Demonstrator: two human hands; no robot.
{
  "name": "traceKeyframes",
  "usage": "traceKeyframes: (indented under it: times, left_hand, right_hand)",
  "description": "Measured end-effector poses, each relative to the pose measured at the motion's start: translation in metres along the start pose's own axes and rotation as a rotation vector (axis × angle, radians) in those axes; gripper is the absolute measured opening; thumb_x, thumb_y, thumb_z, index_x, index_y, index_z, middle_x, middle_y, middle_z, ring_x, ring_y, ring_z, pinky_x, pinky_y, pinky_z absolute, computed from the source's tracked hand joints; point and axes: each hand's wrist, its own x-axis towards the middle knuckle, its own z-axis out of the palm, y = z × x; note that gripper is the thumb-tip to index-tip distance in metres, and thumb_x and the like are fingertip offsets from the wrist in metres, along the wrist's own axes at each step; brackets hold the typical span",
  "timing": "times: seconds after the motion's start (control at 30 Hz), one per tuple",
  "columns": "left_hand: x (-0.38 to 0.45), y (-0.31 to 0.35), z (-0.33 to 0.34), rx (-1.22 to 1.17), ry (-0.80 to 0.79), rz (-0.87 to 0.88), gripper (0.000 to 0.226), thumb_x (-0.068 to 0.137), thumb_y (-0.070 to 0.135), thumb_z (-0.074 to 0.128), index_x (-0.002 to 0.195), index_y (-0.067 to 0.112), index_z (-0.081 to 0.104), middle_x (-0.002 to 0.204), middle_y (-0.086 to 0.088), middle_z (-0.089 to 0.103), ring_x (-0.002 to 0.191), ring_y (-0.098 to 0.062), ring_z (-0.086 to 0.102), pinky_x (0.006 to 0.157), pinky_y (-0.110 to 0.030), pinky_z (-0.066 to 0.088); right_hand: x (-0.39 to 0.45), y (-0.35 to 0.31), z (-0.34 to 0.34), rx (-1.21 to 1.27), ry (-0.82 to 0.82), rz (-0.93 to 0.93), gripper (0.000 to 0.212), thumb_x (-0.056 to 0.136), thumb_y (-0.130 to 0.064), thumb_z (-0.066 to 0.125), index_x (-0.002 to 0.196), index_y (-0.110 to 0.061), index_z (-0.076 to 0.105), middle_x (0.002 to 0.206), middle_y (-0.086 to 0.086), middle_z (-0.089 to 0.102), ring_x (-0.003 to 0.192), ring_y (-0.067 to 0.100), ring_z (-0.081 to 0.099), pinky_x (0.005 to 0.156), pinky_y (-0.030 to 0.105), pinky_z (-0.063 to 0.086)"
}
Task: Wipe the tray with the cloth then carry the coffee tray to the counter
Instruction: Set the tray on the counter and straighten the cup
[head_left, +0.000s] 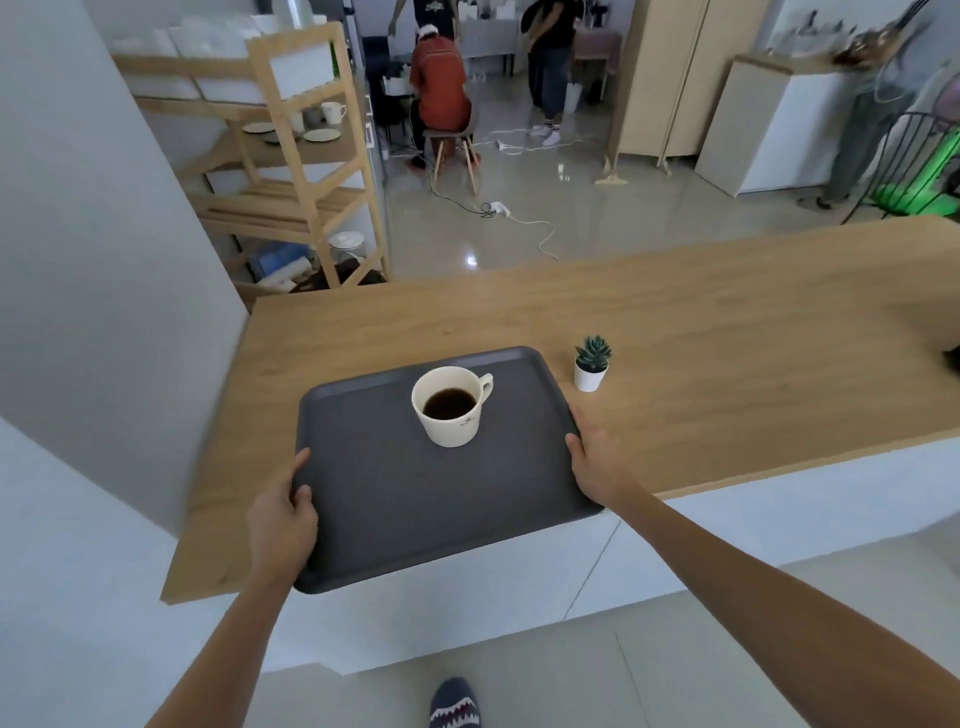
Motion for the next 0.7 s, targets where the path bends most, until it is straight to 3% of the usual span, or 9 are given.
traceKeyframes:
  times: [0.13,0.23,0.4,0.53,0.7]
  left_hand:
    - [0.036,-0.009,0.018,-0.044,-0.077,0.038,0.047,0.093,0.002,0.045,0.135,0.023,0.049,0.135,-0.002,0.056,0.123,-0.023,0.051,0.102,-0.037,0.04]
    - [0.055,-0.02,0.033,-0.074,-0.14,0.016,0.048,0.093,0.002,0.043,0.135,0.026,0.046,0.14,0.001,0.051,0.13,-0.02,0.046,0.109,-0.037,0.035]
    - [0.075,-0.024,0.054,-0.061,-0.155,-0.036,0.047,0.093,0.004,0.045,0.133,0.027,0.045,0.135,-0.003,0.056,0.124,-0.023,0.051,0.106,-0.039,0.039]
    - [0.079,-0.025,0.066,-0.082,-0.141,-0.027,0.046,0.092,0.002,0.045,0.133,0.022,0.046,0.135,-0.004,0.054,0.124,-0.024,0.051,0.104,-0.036,0.038]
    - [0.081,-0.023,0.072,-0.062,-0.118,-0.031,0.048,0.091,0.001,0.045,0.134,0.022,0.046,0.13,-0.008,0.056,0.117,-0.027,0.054,0.097,-0.033,0.038]
  right_hand:
    - [0.023,0.007,0.021,0.009,-0.01,0.11,0.052,0.101,-0.023,0.032,0.152,-0.026,0.018,0.122,0.015,0.062,0.108,0.036,0.057,0.096,0.047,0.046]
    - [0.034,0.012,0.033,0.032,0.006,0.171,0.052,0.101,-0.025,0.033,0.151,-0.029,0.018,0.125,0.015,0.06,0.109,0.035,0.057,0.096,0.045,0.046]
    - [0.049,0.015,0.039,-0.008,0.01,0.2,0.05,0.102,-0.023,0.032,0.151,-0.025,0.021,0.14,0.015,0.05,0.119,0.039,0.052,0.096,0.042,0.043]
    - [0.062,0.024,0.044,-0.069,0.013,0.19,0.049,0.101,-0.023,0.03,0.15,-0.025,0.022,0.154,0.013,0.032,0.134,0.045,0.036,0.104,0.05,0.039]
    - [0.069,0.027,0.046,-0.089,0.015,0.224,0.05,0.103,-0.021,0.03,0.152,-0.023,0.02,0.162,0.012,0.013,0.145,0.046,0.015,0.113,0.05,0.027]
